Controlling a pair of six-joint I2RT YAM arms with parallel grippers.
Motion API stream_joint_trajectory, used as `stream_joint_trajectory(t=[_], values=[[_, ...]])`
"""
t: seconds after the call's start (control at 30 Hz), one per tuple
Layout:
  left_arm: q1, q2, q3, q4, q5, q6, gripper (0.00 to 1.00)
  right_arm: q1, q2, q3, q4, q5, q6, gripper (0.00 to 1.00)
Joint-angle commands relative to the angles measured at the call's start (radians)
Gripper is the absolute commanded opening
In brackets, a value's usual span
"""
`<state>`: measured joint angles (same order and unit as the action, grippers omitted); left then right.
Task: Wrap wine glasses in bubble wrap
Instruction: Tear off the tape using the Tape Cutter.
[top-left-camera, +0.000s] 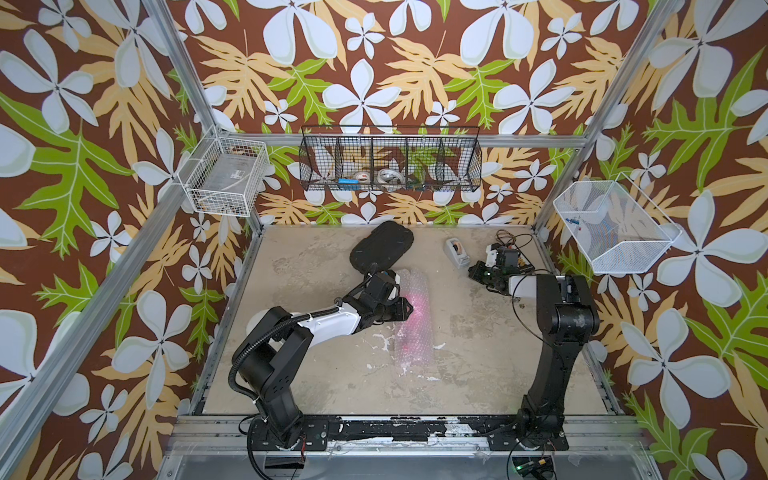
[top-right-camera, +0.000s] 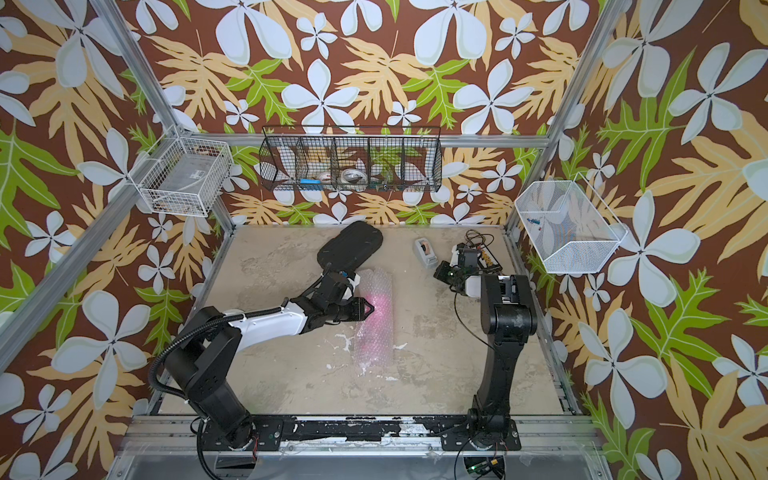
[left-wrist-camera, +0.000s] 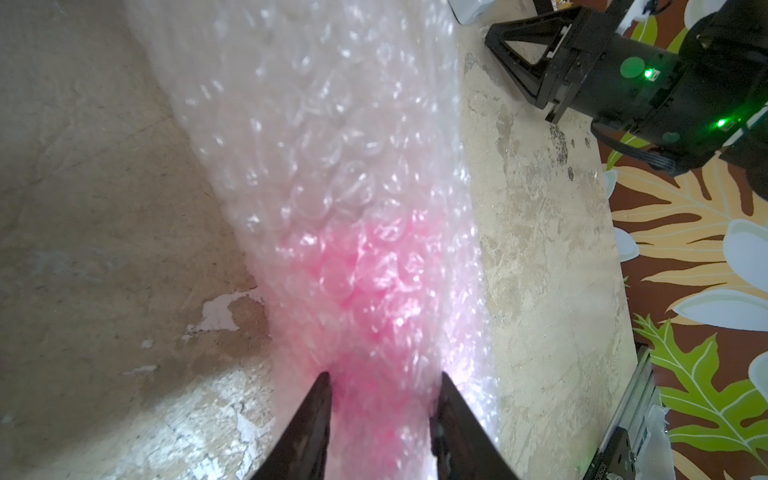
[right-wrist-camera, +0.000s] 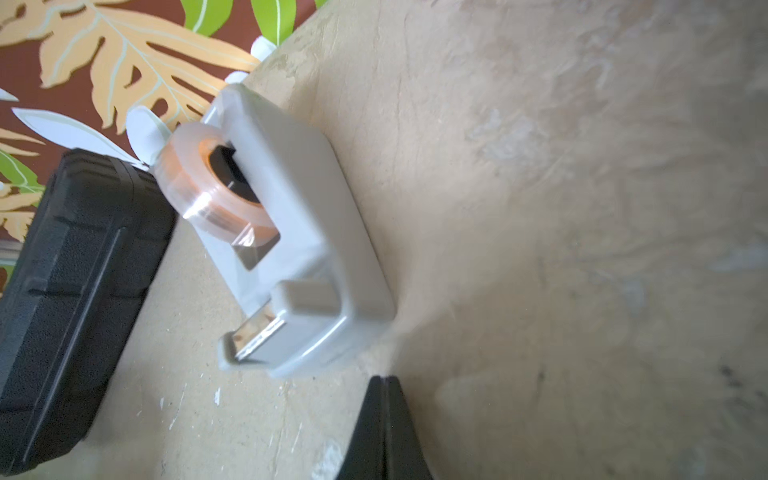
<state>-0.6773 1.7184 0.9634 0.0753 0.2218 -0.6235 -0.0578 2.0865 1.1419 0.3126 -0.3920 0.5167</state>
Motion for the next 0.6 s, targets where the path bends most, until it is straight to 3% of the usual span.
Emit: stream_joint_trajectory(t=[0.0,0.57], values=[[0.001,0.009,-0.007,-0.083,-0.016,0.003,0.4,-0.012,-0.008,-0.009,-0.043,-0.01,0.011,0.0],[0.001,0.012,-0.005,-0.082,-0.016,0.001,0.4,-0.033,-0.146,-0.128,0.005,-0.125,0.016,0.0]])
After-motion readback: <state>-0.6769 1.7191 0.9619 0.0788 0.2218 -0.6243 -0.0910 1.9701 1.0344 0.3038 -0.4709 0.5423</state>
